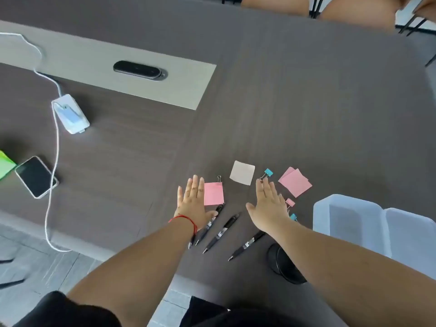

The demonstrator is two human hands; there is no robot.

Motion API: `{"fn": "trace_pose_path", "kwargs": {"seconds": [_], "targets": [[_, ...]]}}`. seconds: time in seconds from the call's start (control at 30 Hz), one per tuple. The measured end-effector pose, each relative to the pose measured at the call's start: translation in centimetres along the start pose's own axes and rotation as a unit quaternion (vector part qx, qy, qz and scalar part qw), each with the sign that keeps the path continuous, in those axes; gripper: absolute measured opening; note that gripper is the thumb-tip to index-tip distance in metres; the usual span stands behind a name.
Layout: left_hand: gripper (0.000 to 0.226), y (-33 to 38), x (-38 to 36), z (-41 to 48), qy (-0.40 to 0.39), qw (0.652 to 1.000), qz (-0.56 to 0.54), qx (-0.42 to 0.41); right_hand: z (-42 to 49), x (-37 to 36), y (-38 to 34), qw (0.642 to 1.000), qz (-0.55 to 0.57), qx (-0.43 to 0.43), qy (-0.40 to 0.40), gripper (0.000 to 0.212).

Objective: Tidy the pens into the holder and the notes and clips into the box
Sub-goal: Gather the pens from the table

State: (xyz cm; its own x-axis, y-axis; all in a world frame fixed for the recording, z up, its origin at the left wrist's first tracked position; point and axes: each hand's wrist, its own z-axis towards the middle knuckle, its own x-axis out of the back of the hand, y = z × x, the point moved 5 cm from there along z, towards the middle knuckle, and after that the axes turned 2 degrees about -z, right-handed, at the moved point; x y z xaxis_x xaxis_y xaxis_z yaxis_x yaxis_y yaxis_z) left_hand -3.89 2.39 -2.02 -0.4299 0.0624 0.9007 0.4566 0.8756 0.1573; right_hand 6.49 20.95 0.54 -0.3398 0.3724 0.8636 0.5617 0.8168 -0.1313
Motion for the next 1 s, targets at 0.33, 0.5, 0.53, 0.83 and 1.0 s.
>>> {"fn": "trace_pose_path", "kwargs": {"seconds": [0.33,0.5,0.53,0.83,1.0], "targets": [[0.102,0.1,-1.8,-2.5,-0.006,0.993,0.018,0.12,-1.7,-3.0,-1.8,0.97,-0.1,-0.103,-0.197,0.072],[0.07,-0.3,-4.0,-2.9,-0.057,0.984,-0.067,0.157,-3.3,-4.5,-2.7,0.94,-0.074,-0.084,-0.323,0.076],[0.061,-0.3,-4.1,-3.0,-0.053,0.985,-0.072,0.148,-3.3,-4.7,-2.9,0.935,-0.088,-0.066,-0.337,0.079],[0.033,-1.3,-5.2,-2.7,-0.089,0.968,-0.156,0.175,-3.3,-7.3,-5.2,0.952,0.076,-0.211,-0.206,0.086],[0.035,-1.5,-5.5,-3.0,-0.093,0.974,-0.132,0.161,-2.6,-7.9,-6.6,0.972,0.011,-0.141,-0.187,0.035]]}}
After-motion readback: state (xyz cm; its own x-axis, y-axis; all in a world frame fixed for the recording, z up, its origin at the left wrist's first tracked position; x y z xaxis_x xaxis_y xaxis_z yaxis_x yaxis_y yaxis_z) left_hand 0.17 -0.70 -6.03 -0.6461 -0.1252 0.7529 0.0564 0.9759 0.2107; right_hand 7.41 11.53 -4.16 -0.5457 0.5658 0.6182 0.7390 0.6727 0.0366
